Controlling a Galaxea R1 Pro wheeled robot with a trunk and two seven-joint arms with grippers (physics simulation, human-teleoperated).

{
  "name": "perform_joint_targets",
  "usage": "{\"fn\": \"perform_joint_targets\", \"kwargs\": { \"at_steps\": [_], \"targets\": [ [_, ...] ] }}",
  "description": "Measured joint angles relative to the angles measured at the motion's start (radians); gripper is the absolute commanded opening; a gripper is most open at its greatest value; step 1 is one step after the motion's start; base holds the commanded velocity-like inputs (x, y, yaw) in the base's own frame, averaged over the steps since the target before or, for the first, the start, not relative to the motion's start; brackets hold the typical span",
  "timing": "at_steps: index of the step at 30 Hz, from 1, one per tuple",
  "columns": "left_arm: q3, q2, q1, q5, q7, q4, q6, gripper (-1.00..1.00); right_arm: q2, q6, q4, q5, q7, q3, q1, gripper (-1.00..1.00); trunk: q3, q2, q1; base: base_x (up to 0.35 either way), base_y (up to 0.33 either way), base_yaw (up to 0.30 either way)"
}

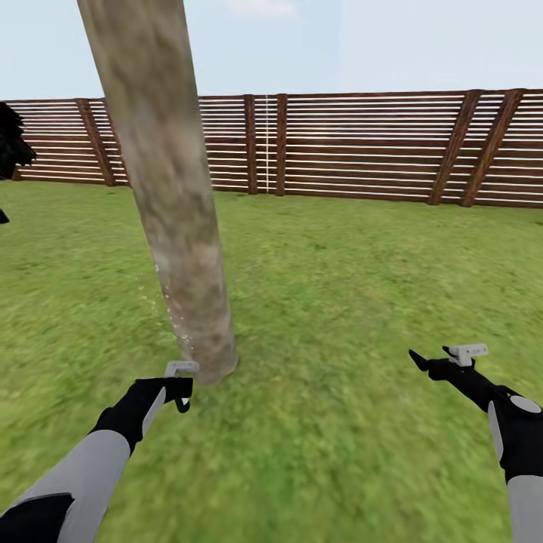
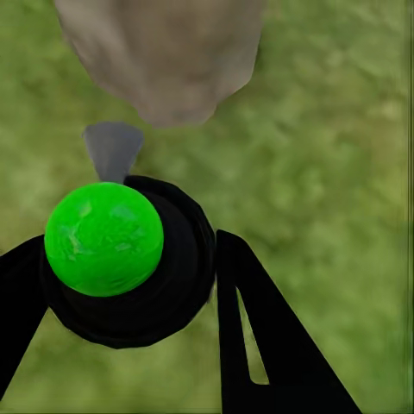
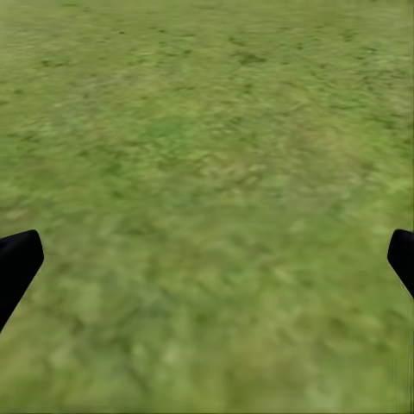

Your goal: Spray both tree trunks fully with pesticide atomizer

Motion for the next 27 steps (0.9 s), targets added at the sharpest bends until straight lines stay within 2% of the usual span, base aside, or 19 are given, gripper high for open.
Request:
{"fn": "perform_joint_targets", "kwargs": {
  "at_steps": [5,15,18,24,26,27],
  "targets": [
    [0.001,-0.001,0.0,0.0,0.0,0.0,0.0,-1.0,0.0,0.0,0.0,0.0,0.0,0.0,0.0,1.0,0.0,0.0,0.0,0.003,-0.272,0.033],
    [0.003,-0.002,0.0,0.002,0.0,0.0,0.0,-1.0,0.0,0.0,0.0,0.0,0.0,0.0,0.0,1.0,0.0,0.0,0.0,0.005,-0.272,0.263],
    [0.005,-0.002,0.0,0.018,0.001,-0.007,0.0,-1.0,0.0,0.0,0.0,0.0,0.0,0.0,0.0,1.0,0.0,0.0,0.0,0.183,-0.224,0.196],
    [0.006,-0.004,0.001,0.022,0.002,-0.002,-0.001,-1.0,0.0,0.0,0.0,0.0,0.0,0.0,0.0,1.0,0.0,0.0,0.0,0.196,-0.149,0.052],
    [0.002,-0.003,0.0,0.023,0.001,-0.026,0.002,-1.0,0.0,0.0,0.0,0.0,0.0,0.0,0.0,1.0,0.0,0.0,0.0,0.017,-0.012,0.001],
    [-0.001,-0.002,-0.003,0.023,-0.001,-0.072,0.012,-1.0,0.0,0.0,0.0,0.0,0.0,0.0,0.0,1.0,0.0,0.0,0.0,0.004,-0.003,0.0]
  ]
}}
